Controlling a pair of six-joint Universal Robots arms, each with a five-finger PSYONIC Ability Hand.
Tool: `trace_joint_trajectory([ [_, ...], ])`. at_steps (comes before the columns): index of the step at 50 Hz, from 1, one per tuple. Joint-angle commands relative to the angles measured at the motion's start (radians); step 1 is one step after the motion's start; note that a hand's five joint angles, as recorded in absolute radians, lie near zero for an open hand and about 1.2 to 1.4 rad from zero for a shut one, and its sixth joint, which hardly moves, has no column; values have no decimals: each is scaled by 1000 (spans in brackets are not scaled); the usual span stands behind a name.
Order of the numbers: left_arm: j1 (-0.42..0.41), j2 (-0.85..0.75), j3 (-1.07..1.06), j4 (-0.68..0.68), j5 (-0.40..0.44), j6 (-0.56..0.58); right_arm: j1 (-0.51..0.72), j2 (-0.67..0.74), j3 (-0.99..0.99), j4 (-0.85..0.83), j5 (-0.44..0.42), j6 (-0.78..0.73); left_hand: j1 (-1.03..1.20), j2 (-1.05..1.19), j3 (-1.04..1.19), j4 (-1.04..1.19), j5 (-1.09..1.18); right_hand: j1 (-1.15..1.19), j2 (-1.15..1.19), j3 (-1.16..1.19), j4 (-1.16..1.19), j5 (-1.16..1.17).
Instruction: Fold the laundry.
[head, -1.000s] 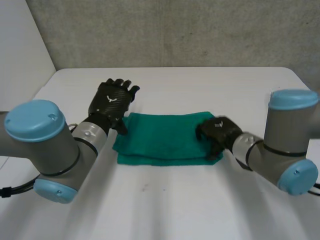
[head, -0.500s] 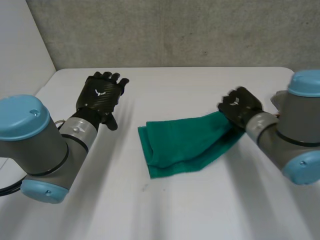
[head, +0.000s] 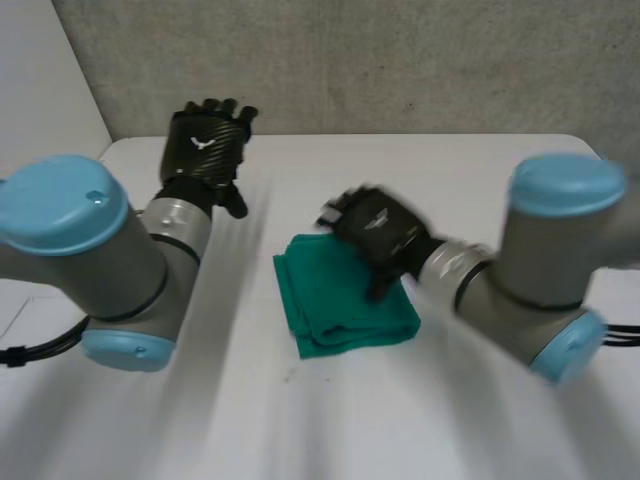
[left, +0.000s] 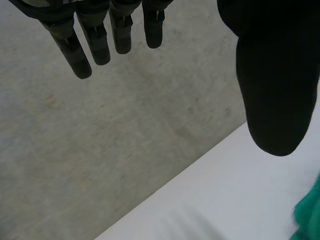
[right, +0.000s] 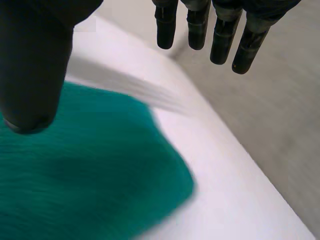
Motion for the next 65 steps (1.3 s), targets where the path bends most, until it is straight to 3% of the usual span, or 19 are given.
trace_joint_trajectory([
  [1, -119, -121, 94, -21, 9, -10, -73, -33, -72, 71, 87, 257, 14, 2, -6, 2, -14, -21, -44, -33, -54, -57],
  [9, -171, -212, 129, -156, 26, -88, -63, 107, -210, 253, 54, 251, 17, 5, -3, 5, -11, -21, -44, -33, -54, -57],
  [19, -140, -278, 156, -308, 67, -114, -60, 317, -337, 374, 73, 213, 20, 8, 0, 8, -8, -21, -44, -33, -54, -57],
  [23, -108, -307, 156, -334, 67, -102, -57, 359, -346, 388, 134, 118, 23, 11, 3, 11, -5, -21, -44, -33, -54, -57],
  [27, -96, -341, 166, -352, 66, -60, -53, 349, -345, 382, 188, 84, 20, 8, 0, 8, -8, -21, -44, -33, -54, -57],
  [34, -105, -324, 169, -355, 69, -10, -50, 235, -259, 281, 197, 91, 5, -7, -14, -7, -22, -21, -44, -33, -54, -57],
  [41, -100, -138, 168, -354, 89, -14, -51, 60, -69, 87, 212, 100, 8, -4, -12, -4, -20, -21, -44, -33, -54, -57],
  [50, -70, 59, 182, -455, 312, -46, 45, -52, 233, -147, 228, 113, 20, 8, 0, 8, -8, -21, -44, -33, -54, -57],
  [58, 2, 89, 238, -605, 486, -146, 137, -24, 307, -218, 246, 114, 49, 37, 29, 37, 21, -21, -44, -33, -54, -57],
  [65, 19, 83, 229, -624, 511, -155, 145, 59, 283, -282, 284, 114, 67, 55, 47, 55, 39, -21, -44, -33, -54, -57],
])
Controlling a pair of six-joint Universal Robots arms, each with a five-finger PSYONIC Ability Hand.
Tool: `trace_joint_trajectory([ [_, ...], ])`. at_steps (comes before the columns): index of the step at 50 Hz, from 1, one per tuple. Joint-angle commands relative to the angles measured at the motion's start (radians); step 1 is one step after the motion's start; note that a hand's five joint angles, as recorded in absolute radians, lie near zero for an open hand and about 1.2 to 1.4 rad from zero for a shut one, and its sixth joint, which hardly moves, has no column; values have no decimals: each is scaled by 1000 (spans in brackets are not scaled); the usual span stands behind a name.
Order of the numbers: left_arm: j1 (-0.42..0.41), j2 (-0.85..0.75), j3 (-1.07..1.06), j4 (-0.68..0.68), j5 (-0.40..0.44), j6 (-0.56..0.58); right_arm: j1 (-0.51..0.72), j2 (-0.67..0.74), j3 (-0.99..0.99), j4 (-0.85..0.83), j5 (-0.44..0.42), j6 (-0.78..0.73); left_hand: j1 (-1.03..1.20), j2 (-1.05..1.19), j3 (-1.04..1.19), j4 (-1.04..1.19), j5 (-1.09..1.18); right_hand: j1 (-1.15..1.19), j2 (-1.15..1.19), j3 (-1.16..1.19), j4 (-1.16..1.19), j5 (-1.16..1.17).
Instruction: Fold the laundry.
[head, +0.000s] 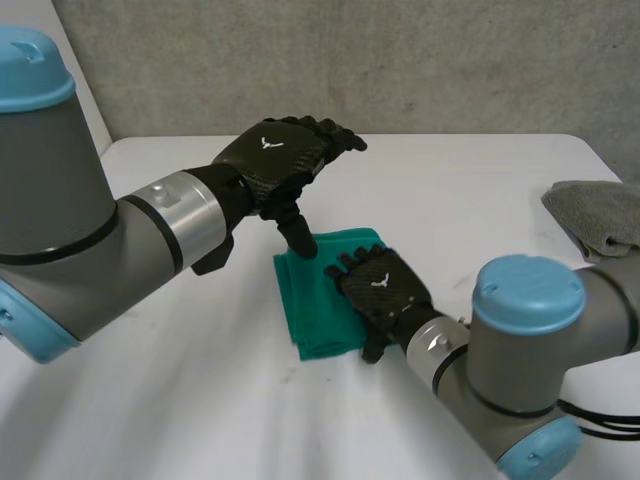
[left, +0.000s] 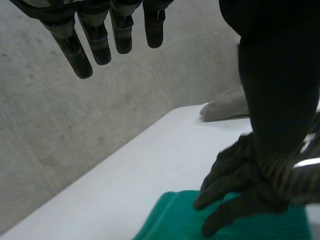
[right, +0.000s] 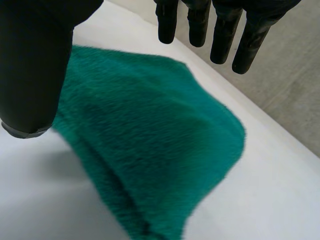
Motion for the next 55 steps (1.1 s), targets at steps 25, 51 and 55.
trace_joint_trajectory([
  [25, 14, -11, -23, -26, 27, -27, 1, 181, -98, -109, 39, -14, 67, 56, 50, 54, 40, 402, 354, 342, 317, 323],
  [51, 14, -3, -46, -23, 29, -28, -1, 256, -250, -98, 40, -15, 67, 56, 50, 54, 40, 901, 853, 841, 816, 822],
  [55, 16, -3, -47, -23, 29, -27, -2, 244, -251, -96, 39, -15, 67, 56, 50, 54, 40, 1121, 1073, 1061, 1036, 1042],
])
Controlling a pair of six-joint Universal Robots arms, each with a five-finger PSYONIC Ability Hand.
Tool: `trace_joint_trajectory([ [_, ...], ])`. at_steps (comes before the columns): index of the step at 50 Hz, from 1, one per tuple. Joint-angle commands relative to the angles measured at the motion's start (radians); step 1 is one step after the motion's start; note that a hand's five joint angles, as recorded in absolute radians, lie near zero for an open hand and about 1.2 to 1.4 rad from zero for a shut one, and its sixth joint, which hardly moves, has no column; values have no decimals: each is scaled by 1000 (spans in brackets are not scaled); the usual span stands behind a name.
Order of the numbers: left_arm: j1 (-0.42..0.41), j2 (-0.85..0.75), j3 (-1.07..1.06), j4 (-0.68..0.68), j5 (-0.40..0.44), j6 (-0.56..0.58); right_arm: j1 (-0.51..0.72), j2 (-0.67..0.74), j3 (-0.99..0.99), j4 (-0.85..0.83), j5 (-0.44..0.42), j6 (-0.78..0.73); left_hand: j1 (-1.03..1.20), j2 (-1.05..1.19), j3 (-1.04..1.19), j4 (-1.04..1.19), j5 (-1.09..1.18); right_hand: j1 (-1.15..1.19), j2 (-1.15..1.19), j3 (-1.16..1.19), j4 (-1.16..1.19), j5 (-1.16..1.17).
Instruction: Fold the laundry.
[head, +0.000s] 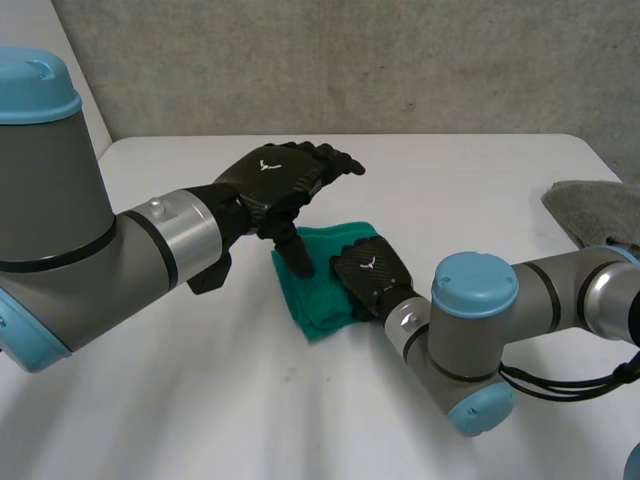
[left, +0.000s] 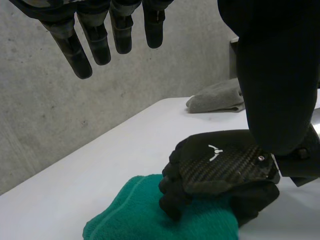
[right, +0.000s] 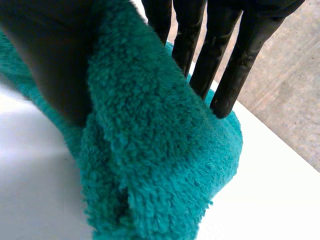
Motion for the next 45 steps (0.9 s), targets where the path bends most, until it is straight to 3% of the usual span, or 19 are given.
trace_joint_trajectory([
  [1, 1, -2, -5, 0, 0, 1, -3, -14, -9, 3, -6, 0, 67, 56, 48, 54, 39, 602, 446, 448, 447, 502],
  [6, 1, 0, -5, 0, 0, 1, -66, -25, -2, 10, -18, -9, 67, 56, 48, 54, 39, 678, 522, 524, 523, 578],
  [17, 2, 3, -23, 0, -1, 3, -247, -114, 103, 89, -116, -179, 67, 56, 48, 54, 39, 678, 522, 524, 523, 578],
  [29, 4, -2, -39, 0, -1, 4, -485, -163, 124, 96, -148, -311, 67, 56, 48, 54, 39, 678, 522, 524, 523, 578],
  [34, 4, -9, -39, 2, -1, 3, -522, -114, -1, 136, -208, -356, 67, 56, 48, 54, 39, 678, 522, 524, 523, 578],
  [45, 4, -8, -39, 2, -55, 4, -549, 25, -538, 155, -185, -233, 67, 56, 48, 54, 39, 678, 522, 524, 523, 578],
])
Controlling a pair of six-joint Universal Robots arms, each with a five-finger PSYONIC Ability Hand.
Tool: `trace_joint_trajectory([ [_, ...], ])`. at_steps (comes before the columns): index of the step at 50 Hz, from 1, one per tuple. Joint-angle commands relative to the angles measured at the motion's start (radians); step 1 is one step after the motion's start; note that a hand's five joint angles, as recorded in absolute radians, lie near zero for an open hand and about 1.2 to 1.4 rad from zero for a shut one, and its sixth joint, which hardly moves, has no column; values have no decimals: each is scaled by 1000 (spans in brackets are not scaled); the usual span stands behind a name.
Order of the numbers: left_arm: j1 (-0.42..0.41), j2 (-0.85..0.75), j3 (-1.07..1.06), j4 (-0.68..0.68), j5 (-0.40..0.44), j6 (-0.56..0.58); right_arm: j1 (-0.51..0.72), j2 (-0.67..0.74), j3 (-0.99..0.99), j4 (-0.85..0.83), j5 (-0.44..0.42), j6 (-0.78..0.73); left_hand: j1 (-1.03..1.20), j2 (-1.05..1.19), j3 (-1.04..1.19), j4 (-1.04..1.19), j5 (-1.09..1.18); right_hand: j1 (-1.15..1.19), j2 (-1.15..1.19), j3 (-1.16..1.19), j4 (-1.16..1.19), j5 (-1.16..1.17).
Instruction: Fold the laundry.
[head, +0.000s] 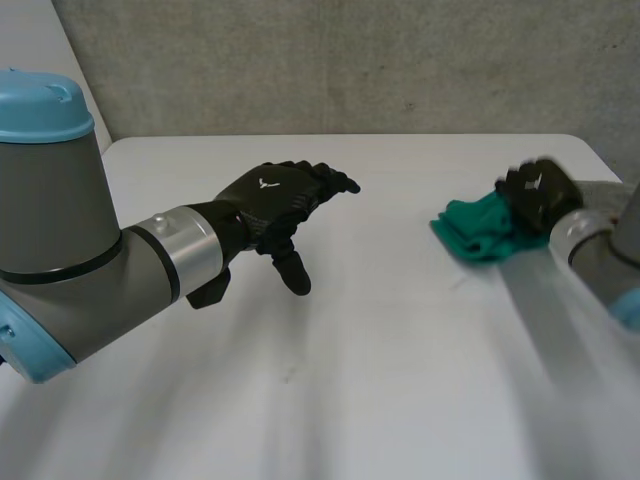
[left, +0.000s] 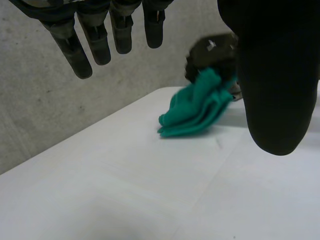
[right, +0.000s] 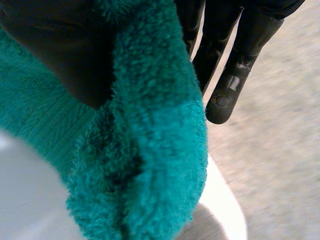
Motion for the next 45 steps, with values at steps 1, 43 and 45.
trace_joint_trajectory([
  [1, 0, 4, 1, 0, -45, 1, -29, 118, -449, 10, 30, 111, 67, 56, 48, 54, 39, 464, 233, 245, 210, 285],
  [43, -12, 1, -27, 2, -53, -5, -422, 162, -276, 230, -241, -139, 67, 56, 48, 54, 39, -758, -989, -977, -1012, -937],
  [45, -12, 3, -27, 2, -53, -5, -422, 122, -258, 225, -243, -96, 67, 56, 48, 54, 39, -758, -989, -977, -1012, -937],
])
